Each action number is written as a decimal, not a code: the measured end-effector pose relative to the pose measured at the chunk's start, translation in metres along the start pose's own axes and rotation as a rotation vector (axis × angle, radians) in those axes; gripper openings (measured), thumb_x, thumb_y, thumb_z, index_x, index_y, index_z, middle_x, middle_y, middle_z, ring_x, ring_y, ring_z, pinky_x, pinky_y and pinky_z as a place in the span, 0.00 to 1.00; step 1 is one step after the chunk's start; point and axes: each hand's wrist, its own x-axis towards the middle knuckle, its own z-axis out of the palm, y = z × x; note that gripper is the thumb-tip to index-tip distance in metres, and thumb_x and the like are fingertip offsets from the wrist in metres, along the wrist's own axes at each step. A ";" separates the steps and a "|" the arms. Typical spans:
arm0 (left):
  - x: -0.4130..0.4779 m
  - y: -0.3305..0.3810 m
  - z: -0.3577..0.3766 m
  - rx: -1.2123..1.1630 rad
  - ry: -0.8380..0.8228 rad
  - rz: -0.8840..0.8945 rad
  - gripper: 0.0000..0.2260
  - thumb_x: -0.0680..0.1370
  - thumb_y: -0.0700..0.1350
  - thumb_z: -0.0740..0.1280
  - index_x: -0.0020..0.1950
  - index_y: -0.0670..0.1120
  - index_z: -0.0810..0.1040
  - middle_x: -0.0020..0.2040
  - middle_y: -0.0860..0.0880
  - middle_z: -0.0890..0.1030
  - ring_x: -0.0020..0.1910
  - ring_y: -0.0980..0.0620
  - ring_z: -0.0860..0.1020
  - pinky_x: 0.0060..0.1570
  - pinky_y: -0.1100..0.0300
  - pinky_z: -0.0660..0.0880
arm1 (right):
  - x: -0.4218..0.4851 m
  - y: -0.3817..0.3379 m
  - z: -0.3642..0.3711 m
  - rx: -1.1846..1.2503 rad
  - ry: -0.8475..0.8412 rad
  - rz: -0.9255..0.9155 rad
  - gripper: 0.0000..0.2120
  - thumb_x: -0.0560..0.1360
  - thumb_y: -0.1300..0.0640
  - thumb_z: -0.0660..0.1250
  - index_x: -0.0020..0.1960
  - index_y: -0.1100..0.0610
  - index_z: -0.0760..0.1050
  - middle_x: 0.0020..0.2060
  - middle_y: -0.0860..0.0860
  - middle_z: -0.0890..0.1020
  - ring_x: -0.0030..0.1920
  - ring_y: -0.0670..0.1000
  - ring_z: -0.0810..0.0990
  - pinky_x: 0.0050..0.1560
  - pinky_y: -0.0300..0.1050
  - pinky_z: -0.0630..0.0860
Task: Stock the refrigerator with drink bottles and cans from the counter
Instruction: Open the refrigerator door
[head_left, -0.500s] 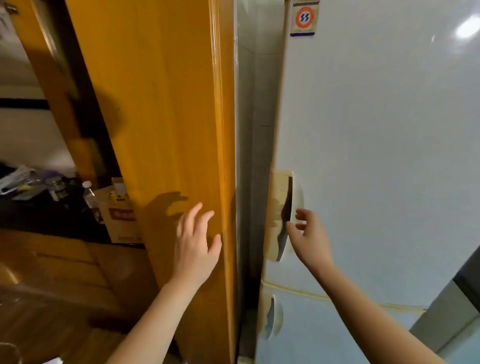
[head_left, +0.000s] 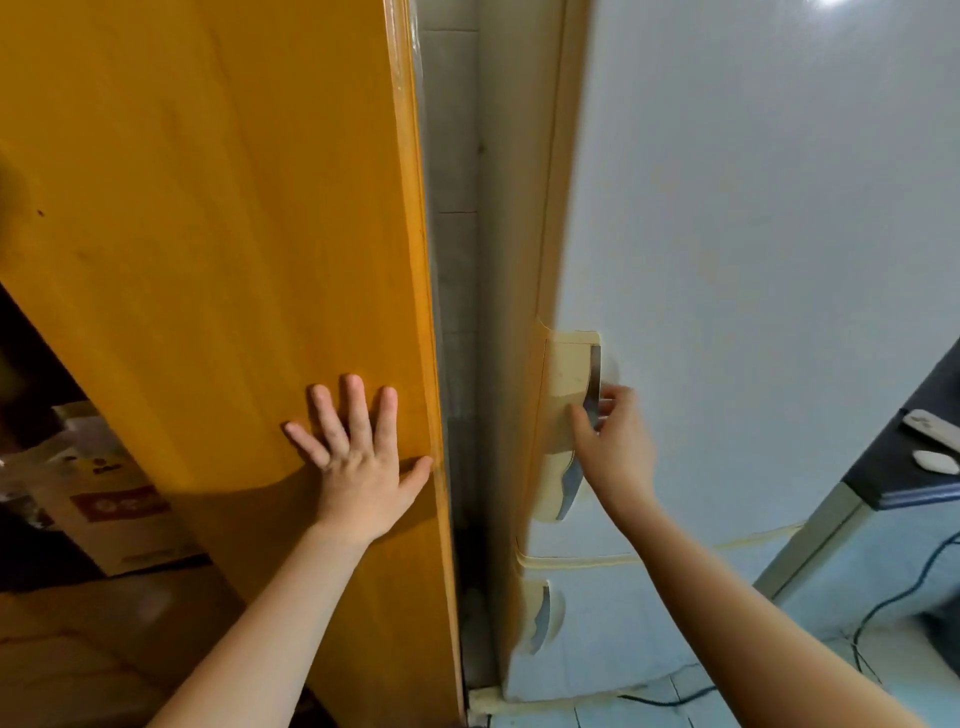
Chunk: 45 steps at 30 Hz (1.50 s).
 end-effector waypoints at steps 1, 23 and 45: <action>0.000 -0.001 0.004 -0.019 0.026 0.015 0.47 0.71 0.66 0.60 0.78 0.46 0.38 0.76 0.39 0.34 0.74 0.33 0.34 0.65 0.29 0.38 | -0.002 0.000 0.003 -0.032 0.022 -0.010 0.08 0.77 0.48 0.64 0.50 0.51 0.68 0.38 0.40 0.73 0.36 0.40 0.74 0.31 0.33 0.66; -0.002 -0.006 -0.007 -0.129 0.015 0.062 0.38 0.75 0.62 0.57 0.78 0.45 0.49 0.77 0.40 0.40 0.74 0.32 0.43 0.61 0.24 0.52 | -0.119 0.014 -0.036 0.194 0.371 0.014 0.20 0.70 0.43 0.69 0.58 0.47 0.67 0.50 0.41 0.73 0.51 0.42 0.73 0.49 0.33 0.69; -0.059 0.241 -0.053 -0.900 -0.471 0.496 0.22 0.71 0.37 0.70 0.65 0.43 0.73 0.70 0.44 0.68 0.70 0.41 0.64 0.70 0.43 0.57 | -0.214 0.161 -0.229 -0.258 1.028 0.177 0.29 0.67 0.42 0.57 0.62 0.58 0.65 0.56 0.48 0.70 0.59 0.52 0.67 0.52 0.46 0.64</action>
